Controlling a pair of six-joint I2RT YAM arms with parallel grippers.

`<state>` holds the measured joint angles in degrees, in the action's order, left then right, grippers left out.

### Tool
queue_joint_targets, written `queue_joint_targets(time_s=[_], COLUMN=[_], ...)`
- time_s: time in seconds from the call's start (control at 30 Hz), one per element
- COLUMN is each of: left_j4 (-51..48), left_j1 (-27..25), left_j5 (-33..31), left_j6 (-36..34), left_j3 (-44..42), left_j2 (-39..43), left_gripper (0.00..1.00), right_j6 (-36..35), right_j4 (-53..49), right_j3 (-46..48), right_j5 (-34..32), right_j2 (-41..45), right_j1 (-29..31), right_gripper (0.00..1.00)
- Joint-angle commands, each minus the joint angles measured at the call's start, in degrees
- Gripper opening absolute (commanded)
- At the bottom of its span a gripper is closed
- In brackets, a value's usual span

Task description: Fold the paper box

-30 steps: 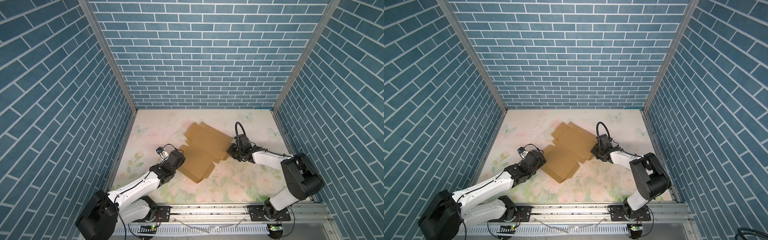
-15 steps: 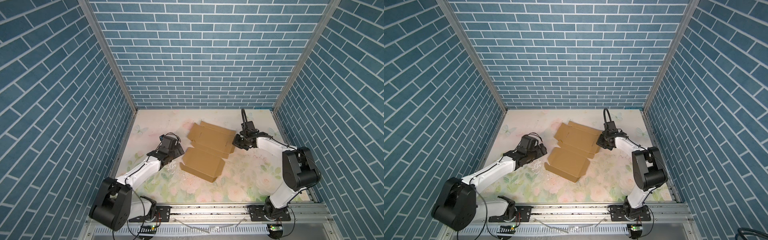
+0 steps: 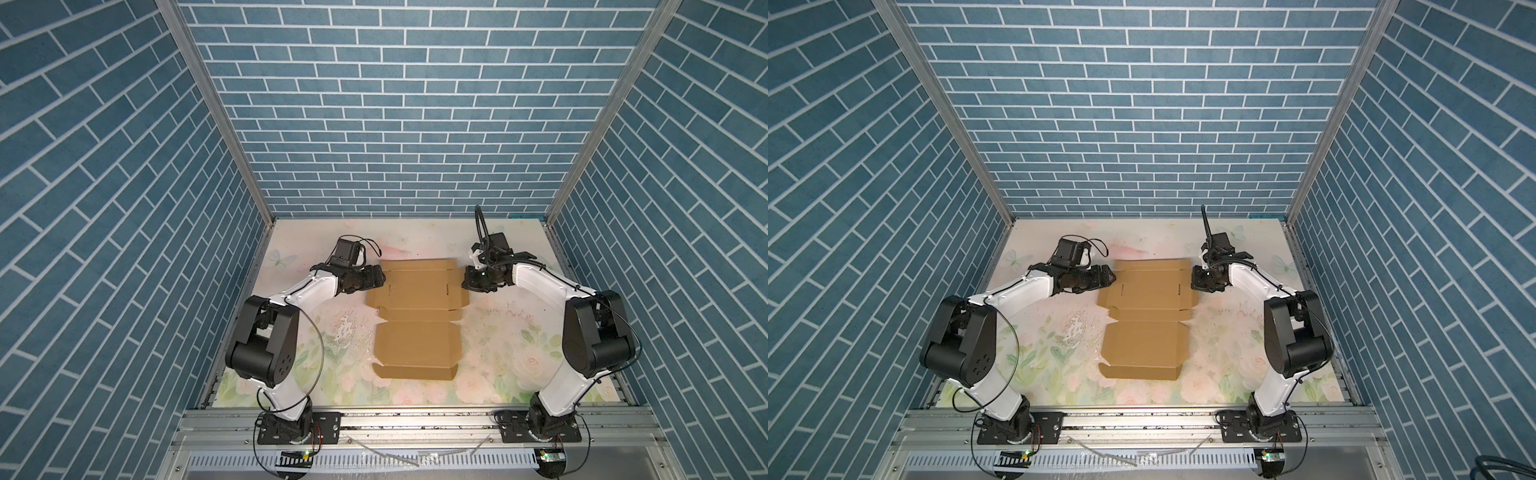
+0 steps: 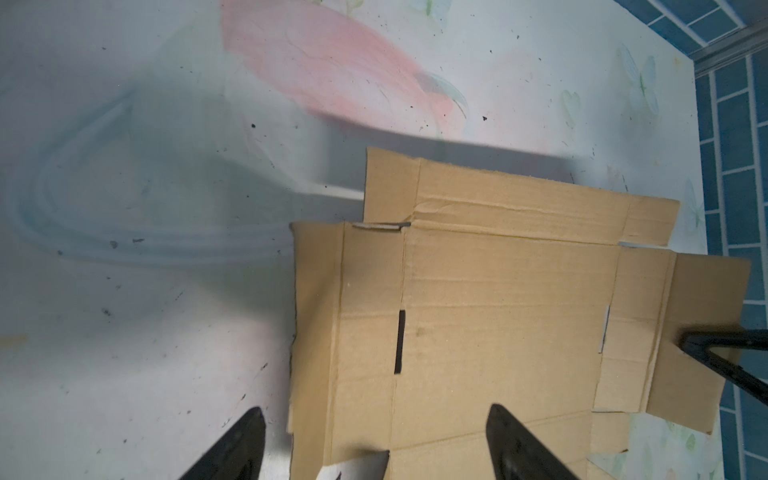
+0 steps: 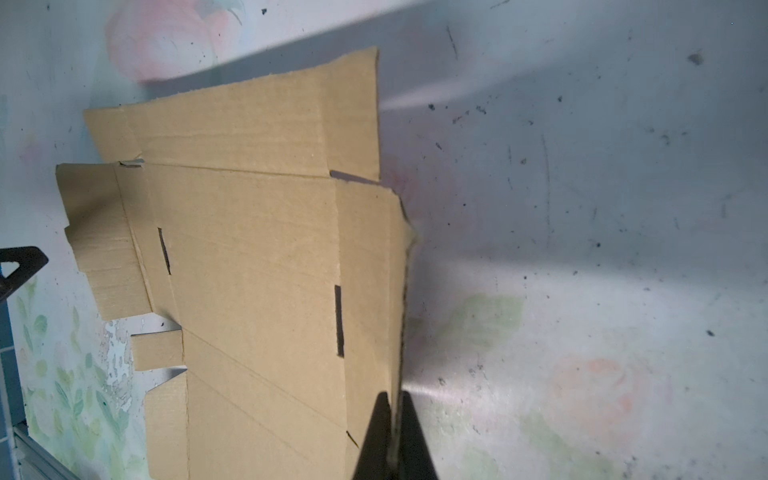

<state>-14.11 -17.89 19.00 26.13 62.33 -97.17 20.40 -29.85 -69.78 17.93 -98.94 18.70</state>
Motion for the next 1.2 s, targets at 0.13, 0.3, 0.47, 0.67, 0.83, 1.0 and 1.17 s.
queue_joint_targets(time_s=[0.13, 0.3, 0.47, 0.67, 0.83, 1.0, 1.17], left_j4=[-1.4, -0.7, -0.9, -0.7, -0.5, 0.2, 1.4], left_j1=[1.8, 1.8, 1.8, 2.0, 2.1, 2.2, 2.2], left_j5=[3.5, 4.0, 3.8, 3.7, 3.8, 3.2, 2.6], left_j6=[-3.1, -3.9, -5.0, -5.0, -5.1, -4.8, -4.7], left_j3=[1.3, 2.5, 3.9, 4.3, 4.0, 3.4, 2.8], left_j2=[-4.5, -7.6, -9.2, -9.5, -10.1, -10.3, -10.3], left_gripper=[0.72, 0.65, 0.58, 0.48, 0.39, 0.27, 0.16], right_j6=[-5.0, -5.2, -5.1, -5.1, -5.0, -5.0, -5.1], right_j4=[-2.3, -2.3, -1.7, -1.5, -1.4, -1.2, -1.1], right_j3=[-3.6, -4.1, -4.0, -4.0, -4.0, -3.8, -3.9], right_j5=[1.8, 2.2, 2.7, 2.9, 3.0, 3.2, 4.1], right_j2=[-1.2, -2.0, -2.5, -2.8, -2.9, -2.9, -3.2], right_j1=[-0.2, -0.2, -0.2, -0.2, -0.2, -0.2, -0.2], right_gripper=[0.04, 0.04, 0.04, 0.04, 0.04, 0.04, 0.05])
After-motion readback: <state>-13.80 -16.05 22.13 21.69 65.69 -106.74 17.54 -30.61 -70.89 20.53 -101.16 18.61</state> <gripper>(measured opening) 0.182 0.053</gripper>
